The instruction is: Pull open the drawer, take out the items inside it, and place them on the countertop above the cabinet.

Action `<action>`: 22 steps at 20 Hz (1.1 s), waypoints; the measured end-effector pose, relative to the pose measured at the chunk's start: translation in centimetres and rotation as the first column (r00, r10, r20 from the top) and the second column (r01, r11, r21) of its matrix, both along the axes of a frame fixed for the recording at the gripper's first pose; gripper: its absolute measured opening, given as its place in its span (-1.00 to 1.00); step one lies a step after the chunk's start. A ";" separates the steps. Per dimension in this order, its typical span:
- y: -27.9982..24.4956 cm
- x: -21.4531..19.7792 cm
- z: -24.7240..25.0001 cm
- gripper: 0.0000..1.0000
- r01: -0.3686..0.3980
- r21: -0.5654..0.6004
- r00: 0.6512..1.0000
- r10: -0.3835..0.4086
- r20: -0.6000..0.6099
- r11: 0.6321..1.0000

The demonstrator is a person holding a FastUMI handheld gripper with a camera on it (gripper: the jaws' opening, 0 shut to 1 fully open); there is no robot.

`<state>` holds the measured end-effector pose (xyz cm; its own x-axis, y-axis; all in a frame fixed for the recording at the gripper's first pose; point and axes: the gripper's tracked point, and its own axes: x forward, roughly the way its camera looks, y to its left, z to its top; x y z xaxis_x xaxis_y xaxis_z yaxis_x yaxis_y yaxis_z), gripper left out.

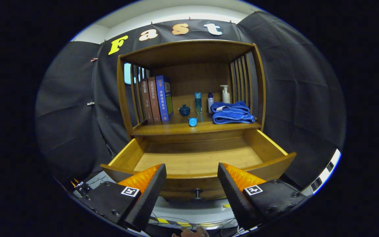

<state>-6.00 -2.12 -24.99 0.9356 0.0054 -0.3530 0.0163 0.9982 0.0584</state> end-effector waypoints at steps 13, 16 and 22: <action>0.0 2.5 -5.6 0.99 0.041 -0.005 0.995 -0.042 -0.088 0.999; 0.1 2.6 -5.5 0.99 0.045 -0.014 0.995 -0.046 -0.093 0.999; 0.2 6.2 -5.5 0.98 0.047 -0.002 0.991 -0.047 -0.123 0.999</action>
